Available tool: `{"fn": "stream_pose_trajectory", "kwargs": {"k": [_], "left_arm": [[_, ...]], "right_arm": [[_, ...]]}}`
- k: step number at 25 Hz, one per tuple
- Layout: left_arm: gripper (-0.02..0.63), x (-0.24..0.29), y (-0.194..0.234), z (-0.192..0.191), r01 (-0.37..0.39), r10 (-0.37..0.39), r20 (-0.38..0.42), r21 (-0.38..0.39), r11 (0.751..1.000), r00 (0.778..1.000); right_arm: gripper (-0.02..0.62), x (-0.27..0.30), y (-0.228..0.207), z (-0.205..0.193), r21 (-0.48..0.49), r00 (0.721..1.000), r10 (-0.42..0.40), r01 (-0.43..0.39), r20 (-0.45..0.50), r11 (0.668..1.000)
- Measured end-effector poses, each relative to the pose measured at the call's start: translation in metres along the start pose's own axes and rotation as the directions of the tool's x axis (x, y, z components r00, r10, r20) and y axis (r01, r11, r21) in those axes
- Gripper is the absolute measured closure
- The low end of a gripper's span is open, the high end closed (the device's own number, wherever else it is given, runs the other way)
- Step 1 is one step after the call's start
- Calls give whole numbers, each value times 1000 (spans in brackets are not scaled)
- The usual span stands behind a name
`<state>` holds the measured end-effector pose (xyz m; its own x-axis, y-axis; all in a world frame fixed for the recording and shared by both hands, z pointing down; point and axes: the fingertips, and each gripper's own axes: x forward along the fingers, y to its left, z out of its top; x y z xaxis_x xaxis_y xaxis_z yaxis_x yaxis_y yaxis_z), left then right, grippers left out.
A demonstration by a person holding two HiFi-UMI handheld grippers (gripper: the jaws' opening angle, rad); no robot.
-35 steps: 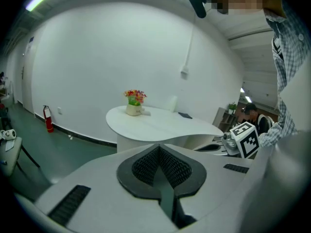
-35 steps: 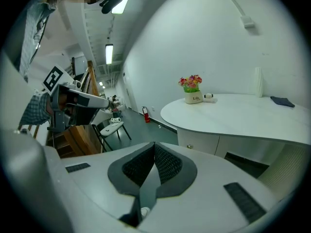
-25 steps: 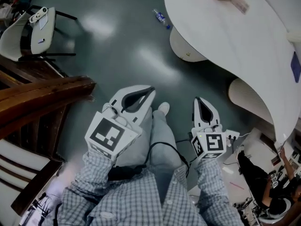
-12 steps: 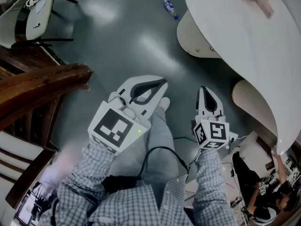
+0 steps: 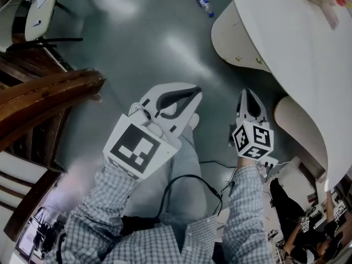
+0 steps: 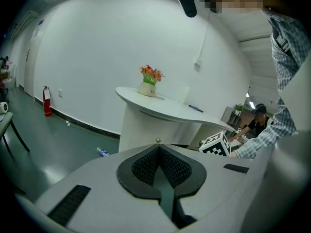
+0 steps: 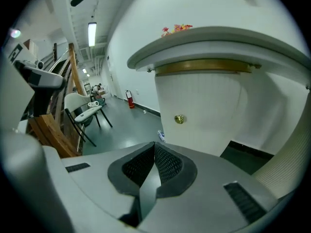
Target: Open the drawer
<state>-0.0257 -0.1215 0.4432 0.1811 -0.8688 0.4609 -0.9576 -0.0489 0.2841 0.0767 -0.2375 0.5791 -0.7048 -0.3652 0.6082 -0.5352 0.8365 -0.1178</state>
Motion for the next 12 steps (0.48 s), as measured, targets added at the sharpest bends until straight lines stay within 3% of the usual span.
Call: {"fn": "stream_pose_trajectory", "kwargs": {"k": [12], "left_arm": [[603,32,33,-39,1,-3,-28,-56,998,1000]], "right_arm": [[586,74,-19,-31,-1,998,-35,35,-57,999]]}}
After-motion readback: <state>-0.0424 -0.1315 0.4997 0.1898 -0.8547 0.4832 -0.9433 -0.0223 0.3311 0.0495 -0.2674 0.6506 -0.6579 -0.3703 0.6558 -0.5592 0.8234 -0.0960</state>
